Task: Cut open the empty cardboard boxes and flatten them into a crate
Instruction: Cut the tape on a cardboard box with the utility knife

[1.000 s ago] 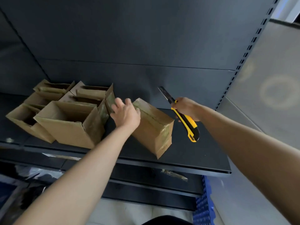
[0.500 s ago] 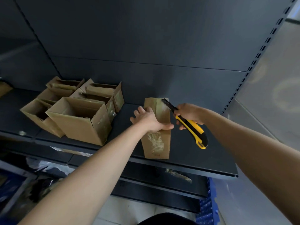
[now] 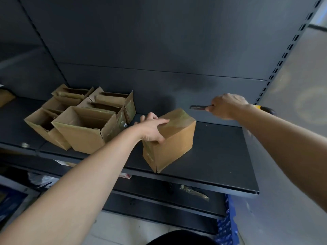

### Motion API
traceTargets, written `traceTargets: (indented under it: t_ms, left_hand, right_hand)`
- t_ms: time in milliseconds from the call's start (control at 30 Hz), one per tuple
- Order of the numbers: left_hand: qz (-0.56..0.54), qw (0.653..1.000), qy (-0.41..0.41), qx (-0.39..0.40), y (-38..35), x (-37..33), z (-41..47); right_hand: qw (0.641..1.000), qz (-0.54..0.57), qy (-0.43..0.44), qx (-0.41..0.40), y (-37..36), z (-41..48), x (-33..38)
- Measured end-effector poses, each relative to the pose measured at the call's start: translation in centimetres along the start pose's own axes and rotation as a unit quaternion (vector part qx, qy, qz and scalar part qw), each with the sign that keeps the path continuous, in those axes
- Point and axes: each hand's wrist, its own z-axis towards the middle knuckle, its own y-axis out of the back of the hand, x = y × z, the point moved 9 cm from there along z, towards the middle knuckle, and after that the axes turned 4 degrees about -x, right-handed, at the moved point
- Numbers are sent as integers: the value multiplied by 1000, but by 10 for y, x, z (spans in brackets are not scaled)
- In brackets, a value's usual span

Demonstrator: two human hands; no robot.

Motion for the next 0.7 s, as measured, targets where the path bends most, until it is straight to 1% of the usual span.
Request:
traceTargets:
  t_ms: [100, 200, 333, 400, 500, 700]
  left_hand:
    - [5, 999, -33, 1, 4, -7, -4]
    - [-6, 999, -40, -21, 6, -4, -9]
    - [27, 996, -5, -89, 6, 8, -18]
    - [14, 994, -2, -109, 7, 10, -22]
    - [-3, 993, 2, -115, 10, 10, -29]
    - [25, 993, -6, -114, 15, 9, -39]
  right_hand:
    - [992, 51, 111, 23, -1, -6, 42]
    - [984, -10, 172, 38, -7, -14, 71]
    - [976, -99, 189, 30, -6, -15, 87]
    - [974, -117, 191, 24, -3, -15, 94]
    - [967, -137, 215, 25, -1, -18, 110]
    - [952, -170, 253, 31, -4, -23, 142]
